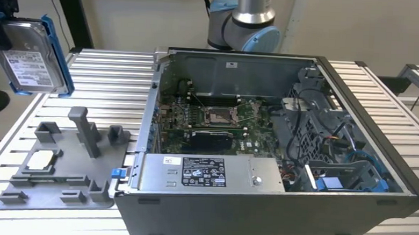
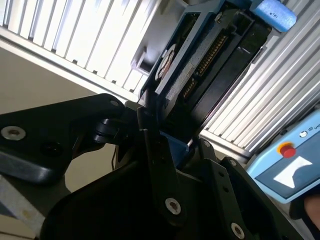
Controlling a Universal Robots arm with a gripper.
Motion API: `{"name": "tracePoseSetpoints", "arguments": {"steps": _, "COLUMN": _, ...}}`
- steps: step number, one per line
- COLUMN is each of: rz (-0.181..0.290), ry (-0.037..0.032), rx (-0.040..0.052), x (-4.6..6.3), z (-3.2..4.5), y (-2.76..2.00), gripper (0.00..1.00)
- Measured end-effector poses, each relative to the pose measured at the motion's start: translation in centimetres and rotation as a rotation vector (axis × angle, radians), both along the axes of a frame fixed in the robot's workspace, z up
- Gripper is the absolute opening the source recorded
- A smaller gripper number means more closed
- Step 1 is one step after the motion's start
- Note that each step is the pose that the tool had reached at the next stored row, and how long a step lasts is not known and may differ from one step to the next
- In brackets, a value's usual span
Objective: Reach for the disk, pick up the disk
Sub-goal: 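Pick up the disk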
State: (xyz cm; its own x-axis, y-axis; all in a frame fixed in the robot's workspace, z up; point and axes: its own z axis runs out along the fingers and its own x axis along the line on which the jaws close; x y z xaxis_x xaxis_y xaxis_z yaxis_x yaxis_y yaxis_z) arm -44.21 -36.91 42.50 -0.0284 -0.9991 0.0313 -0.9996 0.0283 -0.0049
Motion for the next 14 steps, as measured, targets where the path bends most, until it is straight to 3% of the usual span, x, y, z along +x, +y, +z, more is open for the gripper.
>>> {"name": "tracePoseSetpoints", "arguments": {"steps": 14, "rz": 0.0, "ry": 0.0, "rx": 0.0, "x": 0.0, "z": 1.44, "y": 0.0, "gripper": 0.0}}
